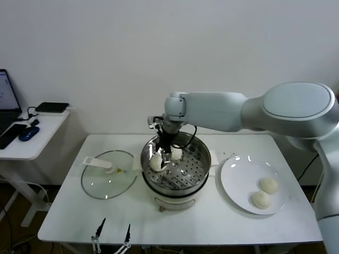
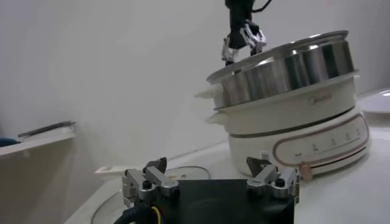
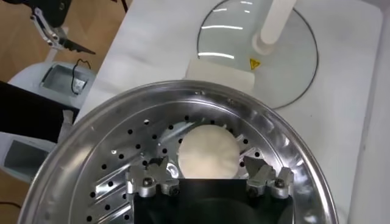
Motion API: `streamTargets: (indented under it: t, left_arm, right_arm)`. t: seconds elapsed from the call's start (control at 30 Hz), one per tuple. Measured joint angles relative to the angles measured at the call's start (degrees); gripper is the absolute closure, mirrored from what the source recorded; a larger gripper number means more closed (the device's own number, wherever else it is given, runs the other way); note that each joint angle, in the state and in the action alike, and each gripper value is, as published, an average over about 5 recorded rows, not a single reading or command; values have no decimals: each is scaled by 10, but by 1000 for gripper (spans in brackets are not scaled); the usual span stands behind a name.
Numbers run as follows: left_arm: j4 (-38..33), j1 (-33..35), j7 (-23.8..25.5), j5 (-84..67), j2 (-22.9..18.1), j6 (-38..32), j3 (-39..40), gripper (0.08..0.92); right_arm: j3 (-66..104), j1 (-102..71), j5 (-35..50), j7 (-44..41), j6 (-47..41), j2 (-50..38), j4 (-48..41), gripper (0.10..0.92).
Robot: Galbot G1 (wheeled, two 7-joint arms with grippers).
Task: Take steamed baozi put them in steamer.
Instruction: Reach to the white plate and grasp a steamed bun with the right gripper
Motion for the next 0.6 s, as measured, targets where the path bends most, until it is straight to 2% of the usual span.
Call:
streamTargets:
  t: [0.33, 0.6]
  left_arm:
    - [3, 4, 0, 4, 1, -2, 3, 177]
    - [4, 4, 0, 7, 2, -2, 7, 177]
  right_arm:
    - [-55, 80, -14, -45, 41, -96, 71, 203]
    - [-126, 127, -78, -59, 73, -208, 141, 203]
